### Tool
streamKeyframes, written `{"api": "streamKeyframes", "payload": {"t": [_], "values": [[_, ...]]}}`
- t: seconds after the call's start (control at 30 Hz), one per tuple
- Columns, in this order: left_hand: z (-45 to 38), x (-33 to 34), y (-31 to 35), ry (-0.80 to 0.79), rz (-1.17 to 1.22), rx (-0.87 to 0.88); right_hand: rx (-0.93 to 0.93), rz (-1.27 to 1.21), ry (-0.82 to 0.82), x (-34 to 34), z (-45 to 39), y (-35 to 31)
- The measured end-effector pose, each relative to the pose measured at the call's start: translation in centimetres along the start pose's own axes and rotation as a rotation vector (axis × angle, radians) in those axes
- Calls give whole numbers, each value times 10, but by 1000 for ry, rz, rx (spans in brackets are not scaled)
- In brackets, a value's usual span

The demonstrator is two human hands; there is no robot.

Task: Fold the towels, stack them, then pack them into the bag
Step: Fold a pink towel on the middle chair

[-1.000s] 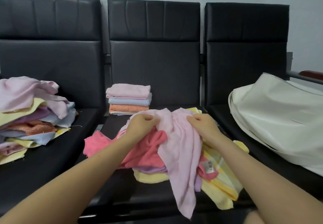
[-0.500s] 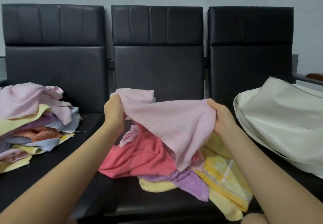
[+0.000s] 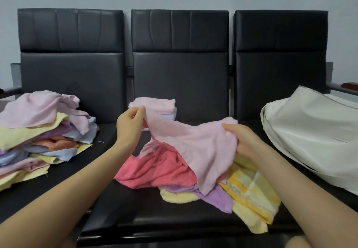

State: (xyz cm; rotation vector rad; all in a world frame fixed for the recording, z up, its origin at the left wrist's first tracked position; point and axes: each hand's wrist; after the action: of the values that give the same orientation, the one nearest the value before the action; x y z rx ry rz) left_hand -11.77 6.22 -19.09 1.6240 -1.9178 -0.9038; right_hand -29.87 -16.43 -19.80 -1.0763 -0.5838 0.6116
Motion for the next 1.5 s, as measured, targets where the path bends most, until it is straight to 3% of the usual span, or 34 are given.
{"api": "streamKeyframes", "payload": {"t": [0.2,0.33,0.4,0.5,0.57,0.6,0.67,0.77,0.9,0.97,1.1,1.2,1.5], "values": [[24,-1,59,32,144,153,-48,-481,-249,-3,51,-29],[52,-3,85,18,204,127,-59,-351,-225,-14,81,-27],[66,-4,81,-132,139,75,-54,-227,-126,-22,84,-21],[82,-9,55,-603,-199,-92,17,31,78,-36,72,1],[84,-12,37,-843,-459,-147,126,267,99,-49,60,20],[82,-12,31,-860,-513,-172,203,355,65,-54,55,27],[72,-12,19,-744,-512,-210,304,383,-28,-62,44,36],[52,-6,8,-569,-479,-193,265,214,-54,-60,30,38],[39,16,-3,-601,-422,-295,250,-25,-82,-43,13,33],[34,27,-6,-578,-327,-379,239,-57,-44,-35,8,32],[25,43,-5,-496,-105,-381,253,-76,-21,-20,1,34],[17,47,2,-364,32,-346,196,-61,-7,-12,3,23],[23,-5,55,-39,282,-355,-131,-150,-182,-16,60,-6]]}}
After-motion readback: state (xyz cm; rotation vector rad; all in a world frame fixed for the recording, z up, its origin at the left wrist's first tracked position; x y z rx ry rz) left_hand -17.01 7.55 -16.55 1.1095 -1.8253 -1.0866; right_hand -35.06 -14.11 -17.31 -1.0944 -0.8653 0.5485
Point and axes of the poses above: each hand's wrist, its own z-axis away from the middle knuckle, its own x-axis out of the palm, y = z × x, and after that the axes turned 14 degrees about x, right-handed
